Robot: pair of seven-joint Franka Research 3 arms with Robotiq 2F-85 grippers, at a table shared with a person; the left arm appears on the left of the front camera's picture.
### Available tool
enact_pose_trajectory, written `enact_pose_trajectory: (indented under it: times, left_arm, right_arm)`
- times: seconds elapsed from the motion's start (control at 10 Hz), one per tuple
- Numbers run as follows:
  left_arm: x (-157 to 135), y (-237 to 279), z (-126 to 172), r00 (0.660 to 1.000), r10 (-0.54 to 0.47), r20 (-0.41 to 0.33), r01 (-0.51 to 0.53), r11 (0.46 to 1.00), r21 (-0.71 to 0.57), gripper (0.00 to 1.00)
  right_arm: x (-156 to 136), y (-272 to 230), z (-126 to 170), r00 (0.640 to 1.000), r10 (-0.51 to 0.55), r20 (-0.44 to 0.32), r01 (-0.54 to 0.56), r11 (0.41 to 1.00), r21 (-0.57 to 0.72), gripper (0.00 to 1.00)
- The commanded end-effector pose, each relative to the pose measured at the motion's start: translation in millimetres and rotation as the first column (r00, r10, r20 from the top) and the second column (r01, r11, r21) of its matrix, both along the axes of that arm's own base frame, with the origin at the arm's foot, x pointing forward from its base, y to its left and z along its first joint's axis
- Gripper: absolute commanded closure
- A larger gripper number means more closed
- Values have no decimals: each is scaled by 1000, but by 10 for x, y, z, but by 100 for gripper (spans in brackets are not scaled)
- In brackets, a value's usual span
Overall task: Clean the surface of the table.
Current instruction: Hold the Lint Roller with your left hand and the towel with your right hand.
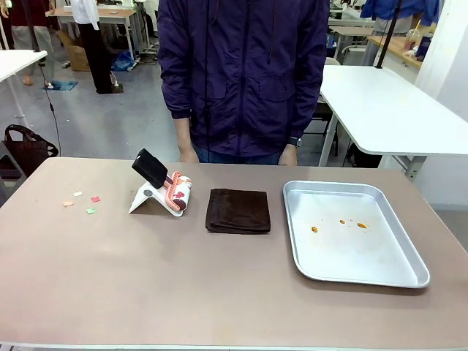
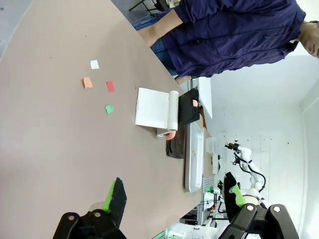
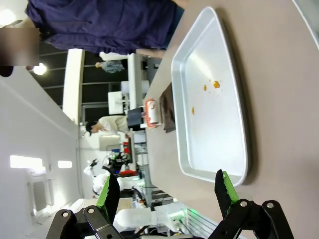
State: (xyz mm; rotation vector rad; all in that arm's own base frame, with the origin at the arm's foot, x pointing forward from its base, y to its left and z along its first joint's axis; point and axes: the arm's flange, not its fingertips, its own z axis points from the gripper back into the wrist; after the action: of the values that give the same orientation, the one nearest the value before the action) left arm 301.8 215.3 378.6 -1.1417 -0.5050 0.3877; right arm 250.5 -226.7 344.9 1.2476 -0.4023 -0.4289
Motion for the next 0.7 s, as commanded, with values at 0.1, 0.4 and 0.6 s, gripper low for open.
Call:
enact_pose_trajectory:
  times: [0.1, 0.4, 0.6]
  left_arm:
    - [276, -365, 435, 998, -47, -46, 53, 986, 156, 0]
    - [700, -1130, 817, 969, -239, -64, 246, 905, 347, 0]
    - [939, -1694, 871, 949, -291, -125, 316, 847, 428, 0]
  right_arm:
    - [272, 729, 601, 1000, 6, -10, -8, 976, -216, 0]
    - [798, 1933, 1080, 988, 148, -34, -148, 886, -440, 0]
    - [1079, 2856, 1116, 981, 172, -93, -194, 800, -568, 0]
